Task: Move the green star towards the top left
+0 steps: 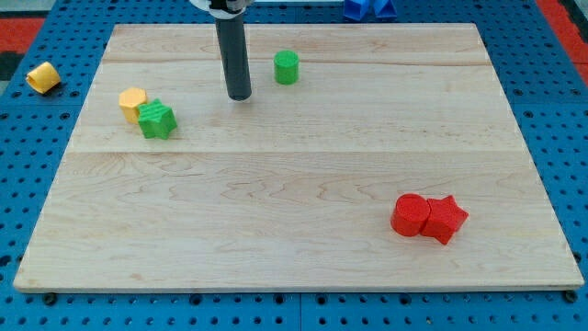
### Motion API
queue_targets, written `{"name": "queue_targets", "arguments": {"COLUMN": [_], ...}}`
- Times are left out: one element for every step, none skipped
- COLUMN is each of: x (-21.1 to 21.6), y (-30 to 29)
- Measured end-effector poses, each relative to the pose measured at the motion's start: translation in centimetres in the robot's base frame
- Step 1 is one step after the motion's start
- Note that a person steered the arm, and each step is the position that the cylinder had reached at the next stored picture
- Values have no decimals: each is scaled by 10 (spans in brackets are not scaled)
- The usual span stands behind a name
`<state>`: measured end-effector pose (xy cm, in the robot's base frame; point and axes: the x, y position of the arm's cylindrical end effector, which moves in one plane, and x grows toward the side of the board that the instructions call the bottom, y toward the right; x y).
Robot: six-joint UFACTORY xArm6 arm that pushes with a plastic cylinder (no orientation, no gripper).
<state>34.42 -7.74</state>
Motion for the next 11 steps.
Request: {"name": "queue_targets", "arguments": {"x": [2, 44, 102, 98, 47, 37, 32, 69, 72, 12, -32], "y": [1, 1, -10, -75, -101, -100, -100, -101, -111, -112, -123]}}
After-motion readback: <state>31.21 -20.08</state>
